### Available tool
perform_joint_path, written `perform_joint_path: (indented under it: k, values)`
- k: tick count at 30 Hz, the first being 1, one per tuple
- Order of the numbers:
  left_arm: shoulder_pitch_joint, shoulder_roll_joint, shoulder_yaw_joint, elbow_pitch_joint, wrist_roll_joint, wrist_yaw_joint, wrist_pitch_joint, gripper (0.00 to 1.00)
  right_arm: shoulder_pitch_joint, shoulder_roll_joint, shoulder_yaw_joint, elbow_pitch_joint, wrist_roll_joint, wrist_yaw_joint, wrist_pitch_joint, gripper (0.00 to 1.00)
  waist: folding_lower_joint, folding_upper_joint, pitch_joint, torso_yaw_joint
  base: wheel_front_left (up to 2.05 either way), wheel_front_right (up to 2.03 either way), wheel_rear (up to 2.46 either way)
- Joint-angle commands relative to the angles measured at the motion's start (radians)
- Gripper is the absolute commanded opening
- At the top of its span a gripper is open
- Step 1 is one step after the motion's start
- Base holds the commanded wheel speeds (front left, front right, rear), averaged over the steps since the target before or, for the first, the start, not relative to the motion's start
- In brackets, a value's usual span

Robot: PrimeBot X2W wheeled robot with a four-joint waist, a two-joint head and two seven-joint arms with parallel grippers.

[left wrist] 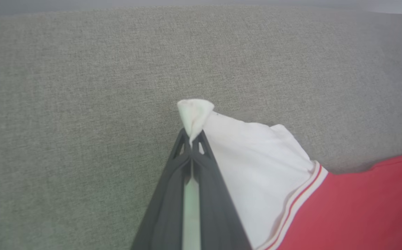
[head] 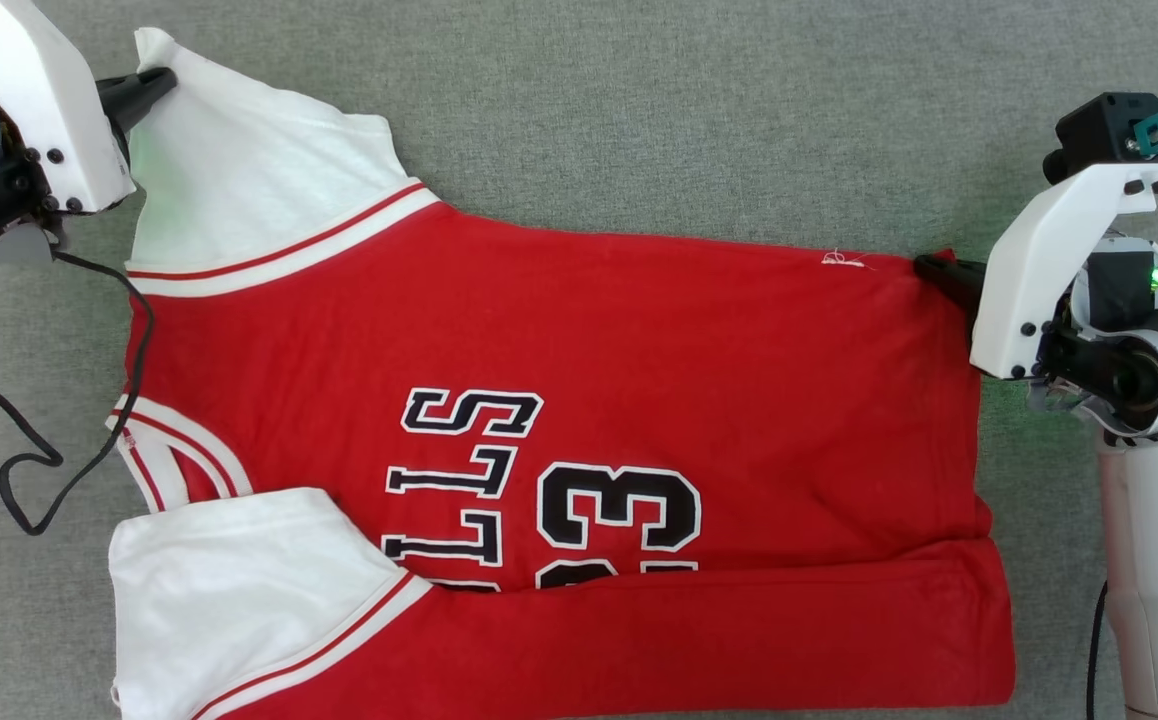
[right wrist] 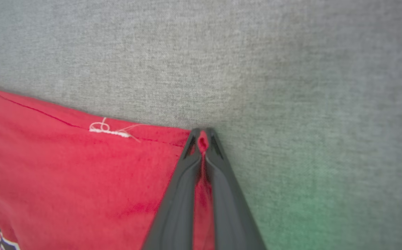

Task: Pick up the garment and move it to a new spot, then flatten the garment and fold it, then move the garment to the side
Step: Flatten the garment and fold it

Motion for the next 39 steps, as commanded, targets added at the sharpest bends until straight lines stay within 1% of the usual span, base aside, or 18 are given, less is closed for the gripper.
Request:
perform_joint_path:
  k: [1,5,9,12,15,19,23,30,35,36,38,39]
  values:
    - [-0.013,-0.001,0.003,0.003,0.002,-0.003,-0.013,0.00,0.042,0.022,0.030,0.050,0.005,0.000,0.018,0.00,0.0000,0.0000,-0.005,0.002,0.00,0.00,0.00]
    - [0.006,0.004,0.004,0.004,0.001,-0.011,-0.035,0.00,0.030,-0.006,0.040,-0.006,0.002,0.000,-0.037,0.00,0.0000,0.0000,-0.032,0.005,0.00,0.00,0.00]
    - [0.049,0.010,0.018,-0.017,-0.012,-0.015,-0.081,0.00,0.036,-0.043,0.042,-0.078,-0.008,0.000,-0.103,0.00,0.0000,0.0000,-0.081,0.014,0.00,0.00,0.00]
    - [0.108,0.016,0.041,-0.049,-0.031,-0.018,-0.128,0.00,0.073,-0.056,0.034,-0.125,-0.010,0.000,-0.138,0.00,0.0000,0.0000,-0.128,0.026,0.00,0.00,0.00]
    - [0.206,0.029,0.071,-0.085,-0.057,-0.015,-0.182,0.00,0.128,-0.064,0.022,-0.159,-0.003,0.000,-0.154,0.00,0.0000,0.0000,-0.182,0.038,0.00,0.00,0.00]
    - [0.372,0.039,0.115,-0.149,-0.105,0.003,-0.249,0.00,0.221,-0.070,-0.001,-0.196,0.009,0.000,-0.164,0.00,0.0000,0.0000,-0.242,0.055,0.00,0.00,0.00]
    - [0.554,0.047,0.151,-0.221,-0.140,0.026,-0.317,0.00,0.319,-0.056,-0.032,-0.216,0.026,-0.001,-0.179,0.00,0.0000,0.0000,-0.288,0.069,0.00,0.00,0.00]
    - [0.867,0.012,0.178,-0.349,-0.196,0.089,-0.397,0.00,0.474,-0.033,-0.086,-0.182,0.063,-0.001,-0.219,0.00,0.0000,0.0000,-0.330,0.086,0.00,0.00,0.00]
    - [1.016,-0.018,0.177,-0.375,-0.232,0.126,-0.416,0.00,0.547,-0.020,-0.108,-0.142,0.082,-0.001,-0.255,0.00,0.0000,0.0000,-0.337,0.085,0.00,0.00,0.00]
    - [1.035,-0.028,0.174,-0.375,-0.240,0.130,-0.420,0.00,0.560,-0.017,-0.109,-0.134,0.083,-0.001,-0.261,0.03,0.0000,0.0000,-0.338,0.084,0.00,0.00,0.00]
    - [1.066,-0.051,0.167,-0.374,-0.258,0.135,-0.416,0.62,0.587,-0.015,-0.101,-0.121,0.081,-0.001,-0.270,0.58,0.0000,0.0000,-0.344,0.082,0.00,0.00,0.00]
    - [1.079,-0.053,0.166,-0.371,-0.262,0.138,-0.418,0.81,0.600,-0.009,-0.096,-0.119,0.086,-0.001,-0.276,0.77,0.0000,0.0000,-0.347,0.080,0.00,0.00,0.00]
